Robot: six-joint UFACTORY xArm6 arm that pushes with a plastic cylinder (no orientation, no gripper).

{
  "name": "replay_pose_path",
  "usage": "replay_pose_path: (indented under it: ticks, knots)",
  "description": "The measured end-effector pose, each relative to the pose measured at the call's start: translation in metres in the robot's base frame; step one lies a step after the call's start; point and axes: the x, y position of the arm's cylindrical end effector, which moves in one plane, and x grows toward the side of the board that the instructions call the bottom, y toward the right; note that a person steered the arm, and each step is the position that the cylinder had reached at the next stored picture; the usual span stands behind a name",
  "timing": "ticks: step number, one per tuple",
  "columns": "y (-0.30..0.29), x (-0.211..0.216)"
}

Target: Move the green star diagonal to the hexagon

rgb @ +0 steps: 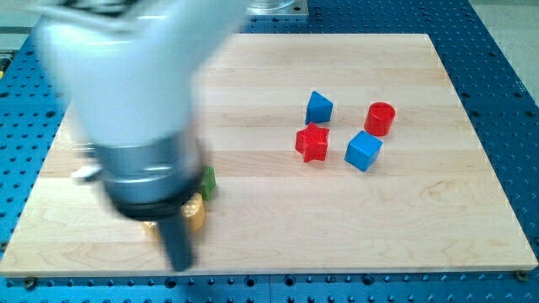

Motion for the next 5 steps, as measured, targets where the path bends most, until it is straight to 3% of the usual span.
replay_pose_path:
  ticks: [1,2,4,5]
  knots:
    - [-0.031,-0.019]
    - [-0.019,-0.039]
    - [0.037,-0.014]
    - [0.041,-0.051]
